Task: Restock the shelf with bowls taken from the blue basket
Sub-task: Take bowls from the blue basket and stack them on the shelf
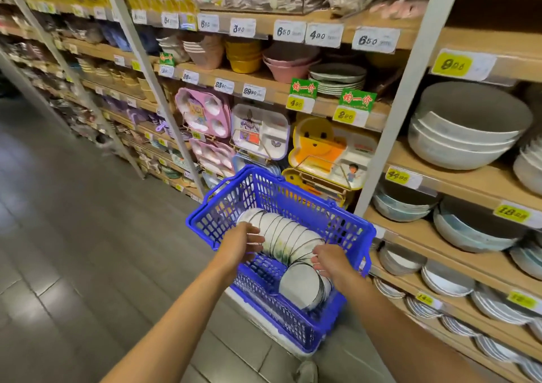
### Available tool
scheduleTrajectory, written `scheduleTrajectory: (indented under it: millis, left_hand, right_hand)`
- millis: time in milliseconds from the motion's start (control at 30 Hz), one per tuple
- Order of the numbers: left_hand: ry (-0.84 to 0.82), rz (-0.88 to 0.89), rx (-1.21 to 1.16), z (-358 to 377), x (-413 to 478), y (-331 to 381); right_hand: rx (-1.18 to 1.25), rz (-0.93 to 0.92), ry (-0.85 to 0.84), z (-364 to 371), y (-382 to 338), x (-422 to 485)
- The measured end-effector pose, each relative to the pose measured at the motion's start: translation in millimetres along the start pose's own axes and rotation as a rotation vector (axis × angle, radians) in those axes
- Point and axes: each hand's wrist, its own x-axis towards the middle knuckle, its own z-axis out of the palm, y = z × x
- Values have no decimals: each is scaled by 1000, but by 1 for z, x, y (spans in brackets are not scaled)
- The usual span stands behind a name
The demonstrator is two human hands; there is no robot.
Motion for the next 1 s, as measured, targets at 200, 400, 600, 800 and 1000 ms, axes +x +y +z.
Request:
scheduleTrajectory:
  millis: [200,400,600,800,1000]
  left_hand:
    - [-60,-105,181,11,69,-14]
    - [-133,-147,498,28,125,-41]
    - [-446,-231,843,49,171,-89]
    - [-712,-361,1109,69,208,-132]
    - [-780,-533,957,84,223,-174]
  right_hand:
    - [-208,40,51,18,15,44]
    - [-597,158,104,31,48,57]
    - [-784,332,219,49,68,70]
    - [-637,516,351,74,91,82]
    - [-685,630,355,86,109,98]
